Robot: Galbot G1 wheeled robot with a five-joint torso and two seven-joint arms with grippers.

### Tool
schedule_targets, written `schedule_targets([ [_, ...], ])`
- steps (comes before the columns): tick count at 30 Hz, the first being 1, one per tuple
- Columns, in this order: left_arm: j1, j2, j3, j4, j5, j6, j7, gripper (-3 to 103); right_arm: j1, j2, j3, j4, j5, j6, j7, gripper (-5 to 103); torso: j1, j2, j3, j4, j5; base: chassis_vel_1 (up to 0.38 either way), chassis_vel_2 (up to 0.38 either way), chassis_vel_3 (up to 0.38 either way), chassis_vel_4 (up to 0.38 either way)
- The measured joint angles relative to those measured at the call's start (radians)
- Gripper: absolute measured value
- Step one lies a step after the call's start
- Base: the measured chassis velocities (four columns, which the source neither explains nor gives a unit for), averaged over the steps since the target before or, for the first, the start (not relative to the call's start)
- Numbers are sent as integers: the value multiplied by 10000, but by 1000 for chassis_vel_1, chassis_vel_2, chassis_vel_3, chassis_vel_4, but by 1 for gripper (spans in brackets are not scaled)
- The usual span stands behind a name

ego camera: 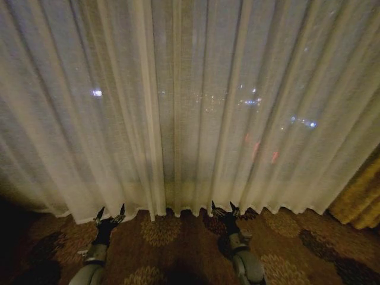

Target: Open the curtains by pulling them apart, changing their state from closed to fully open.

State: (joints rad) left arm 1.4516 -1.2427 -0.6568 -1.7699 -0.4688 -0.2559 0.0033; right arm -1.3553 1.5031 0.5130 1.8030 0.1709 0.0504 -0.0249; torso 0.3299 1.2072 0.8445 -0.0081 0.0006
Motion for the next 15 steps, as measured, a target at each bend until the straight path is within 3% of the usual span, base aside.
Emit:
schedule_targets([
  [9,1,0,0,-1,0,0,0,100,57,22,-52,-174,-28,251,-65,100,-5,4,-2,2,-9,-342,331,363,-349],
  [15,-2,1,0,0,0,-1,0,100,222,66,-133,-439,-164,584,-61,100,5,-2,2,0,-11,-210,245,219,-244],
])
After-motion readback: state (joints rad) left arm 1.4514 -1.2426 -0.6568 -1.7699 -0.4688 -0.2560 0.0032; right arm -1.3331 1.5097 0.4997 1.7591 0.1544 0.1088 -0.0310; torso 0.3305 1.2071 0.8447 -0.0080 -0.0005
